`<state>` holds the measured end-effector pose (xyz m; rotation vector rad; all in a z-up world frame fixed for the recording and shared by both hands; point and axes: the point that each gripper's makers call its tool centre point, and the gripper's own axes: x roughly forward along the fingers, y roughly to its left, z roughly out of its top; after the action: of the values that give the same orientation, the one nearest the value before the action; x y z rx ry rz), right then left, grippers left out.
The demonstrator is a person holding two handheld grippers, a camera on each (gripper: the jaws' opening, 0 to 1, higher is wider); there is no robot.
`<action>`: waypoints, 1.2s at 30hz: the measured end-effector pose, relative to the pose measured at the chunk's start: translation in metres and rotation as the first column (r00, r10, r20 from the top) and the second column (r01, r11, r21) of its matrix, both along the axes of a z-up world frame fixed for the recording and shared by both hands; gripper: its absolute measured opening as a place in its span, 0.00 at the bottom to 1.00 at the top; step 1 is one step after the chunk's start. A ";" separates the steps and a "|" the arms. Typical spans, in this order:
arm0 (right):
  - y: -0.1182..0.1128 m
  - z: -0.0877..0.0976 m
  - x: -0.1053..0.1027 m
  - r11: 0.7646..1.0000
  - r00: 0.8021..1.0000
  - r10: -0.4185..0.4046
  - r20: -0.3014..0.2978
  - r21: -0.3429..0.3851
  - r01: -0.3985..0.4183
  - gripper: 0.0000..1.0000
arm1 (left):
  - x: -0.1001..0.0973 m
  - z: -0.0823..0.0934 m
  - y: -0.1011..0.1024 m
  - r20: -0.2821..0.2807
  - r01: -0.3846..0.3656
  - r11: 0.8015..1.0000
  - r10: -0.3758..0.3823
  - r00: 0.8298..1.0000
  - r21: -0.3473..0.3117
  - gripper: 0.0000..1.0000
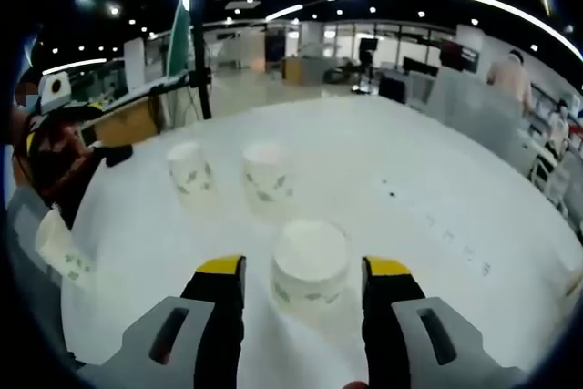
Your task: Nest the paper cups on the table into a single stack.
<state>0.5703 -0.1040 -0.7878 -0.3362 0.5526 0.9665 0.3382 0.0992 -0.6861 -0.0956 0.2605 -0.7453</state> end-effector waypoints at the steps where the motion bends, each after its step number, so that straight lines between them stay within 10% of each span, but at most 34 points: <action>1: 0.001 -0.001 0.001 1.000 1.000 0.001 -0.001 -0.004 -0.001 0.47 | 0.000 0.001 0.000 0.006 -0.002 1.000 0.002 1.000 -0.001 1.00; 36: 0.012 0.003 0.001 0.997 0.998 0.061 -0.010 -0.036 -0.061 0.35 | -0.003 0.003 0.005 -0.008 -0.023 1.000 0.023 1.000 -0.004 1.00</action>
<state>0.5708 -0.0918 -0.7845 -0.3832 0.5708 1.0181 0.3349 0.1046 -0.6831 -0.1056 0.2645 -0.7229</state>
